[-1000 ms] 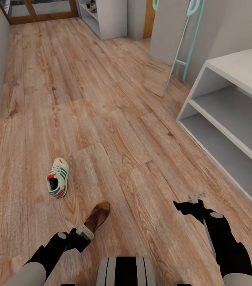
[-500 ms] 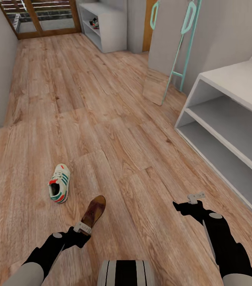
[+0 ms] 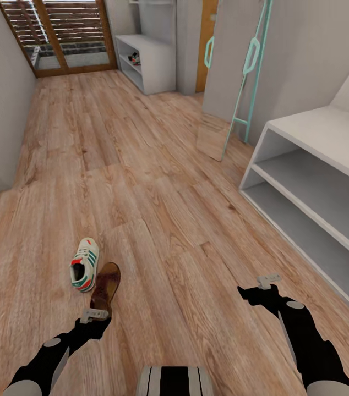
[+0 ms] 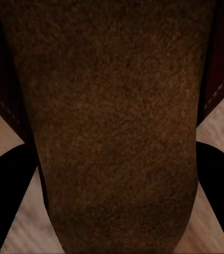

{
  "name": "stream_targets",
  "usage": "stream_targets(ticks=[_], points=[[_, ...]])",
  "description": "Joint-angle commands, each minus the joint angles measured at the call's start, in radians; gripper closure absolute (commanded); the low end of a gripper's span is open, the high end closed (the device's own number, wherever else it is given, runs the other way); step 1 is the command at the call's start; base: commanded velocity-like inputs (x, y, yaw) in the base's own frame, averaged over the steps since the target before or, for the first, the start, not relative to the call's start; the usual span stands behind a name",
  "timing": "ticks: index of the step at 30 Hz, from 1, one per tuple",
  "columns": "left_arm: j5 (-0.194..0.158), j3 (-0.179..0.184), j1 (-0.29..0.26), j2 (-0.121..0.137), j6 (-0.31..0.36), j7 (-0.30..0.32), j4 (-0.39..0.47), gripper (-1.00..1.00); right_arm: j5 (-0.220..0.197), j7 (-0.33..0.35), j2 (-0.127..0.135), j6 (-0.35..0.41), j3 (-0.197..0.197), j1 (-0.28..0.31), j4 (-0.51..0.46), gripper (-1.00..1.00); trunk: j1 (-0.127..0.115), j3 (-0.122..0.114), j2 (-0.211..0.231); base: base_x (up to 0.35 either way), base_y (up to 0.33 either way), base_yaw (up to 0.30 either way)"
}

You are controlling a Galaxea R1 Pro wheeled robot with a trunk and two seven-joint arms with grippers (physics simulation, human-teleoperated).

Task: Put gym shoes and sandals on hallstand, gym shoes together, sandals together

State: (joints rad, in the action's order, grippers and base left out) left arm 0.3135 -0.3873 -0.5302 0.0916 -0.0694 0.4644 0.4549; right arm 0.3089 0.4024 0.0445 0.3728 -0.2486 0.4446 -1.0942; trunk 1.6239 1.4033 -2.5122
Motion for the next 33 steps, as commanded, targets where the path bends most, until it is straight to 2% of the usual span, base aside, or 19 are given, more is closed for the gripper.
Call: stream_targets(ticks=[1, 6, 9, 15, 18, 21, 24, 25, 27, 28, 33], points=[[0.012, -0.012, 0.0, 0.0, -0.017, 0.006, -0.001, 1.0, 0.011, 0.008, 0.001, -0.028, -0.003, 0.0, 0.012, -1.0, -0.001, -0.005, 0.0, 0.0, 0.0, 0.0], [0.012, -0.021, 0.011, 0.0, -0.078, -0.002, -0.002, 1.0, 0.011, -0.001, 0.003, -0.136, -0.003, 0.0, 0.028, -1.0, -0.003, -0.032, 0.001, 0.0, 0.0, 0.0], [0.01, -0.033, 0.022, 0.0, -0.104, -0.013, 0.0, 1.0, 0.011, -0.004, 0.002, -0.165, -0.003, 0.0, 0.046, -1.0, -0.004, -0.048, 0.002, 0.0, 0.0, 0.0], [0.009, -0.087, 0.032, 0.0, -0.138, -0.02, 0.0, 1.0, 0.006, -0.006, -0.003, -0.203, -0.003, -0.001, 0.178, -1.0, -0.007, -0.081, 0.003, 0.0, 0.0, 0.0], [0.009, -0.106, 0.033, 0.0, -0.15, -0.021, 0.001, 1.0, 0.005, -0.006, -0.004, -0.246, -0.004, -0.001, 0.221, -1.0, -0.008, -0.097, 0.004, 0.0, 0.0, 0.0], [0.009, -0.118, 0.033, 0.0, -0.157, -0.022, 0.0, 1.0, 0.004, -0.022, -0.003, -0.321, -0.006, -0.002, 0.286, -1.0, -0.01, -0.114, 0.005, 0.0, 0.0, 0.0], [0.01, -0.12, 0.034, -0.002, -0.159, -0.023, -0.001, 1.0, 0.003, -0.114, -0.005, -0.391, -0.019, -0.003, 0.371, -1.0, -0.011, -0.13, 0.005, 0.0, 0.0, 0.0], [0.01, -0.12, 0.035, -0.005, -0.16, -0.024, -0.004, 1.0, -0.001, -0.255, -0.008, -0.516, -0.024, -0.003, 0.497, -1.0, -0.011, -0.135, 0.006, 0.0, 0.0, 0.0], [0.01, -0.12, 0.035, -0.005, -0.16, -0.024, -0.006, 1.0, -0.001, -0.301, -0.015, -0.581, -0.024, -0.003, 0.535, -1.0, -0.012, -0.146, 0.006, 0.0, 0.0, 0.0], [0.009, -0.121, 0.036, -0.005, -0.161, -0.04, -0.006, 1.0, -0.001, -0.334, -0.028, -0.643, -0.026, -0.003, 0.558, -1.0, -0.013, -0.152, 0.006, 0.0, 0.0, 0.0], [0.007, -0.122, 0.043, -0.003, -0.161, -0.051, -0.001, 1.0, -0.001, -0.342, -0.032, -0.659, -0.026, -0.003, 0.566, -1.0, -0.015, -0.179, 0.007, 0.0, 0.0, 0.0]])
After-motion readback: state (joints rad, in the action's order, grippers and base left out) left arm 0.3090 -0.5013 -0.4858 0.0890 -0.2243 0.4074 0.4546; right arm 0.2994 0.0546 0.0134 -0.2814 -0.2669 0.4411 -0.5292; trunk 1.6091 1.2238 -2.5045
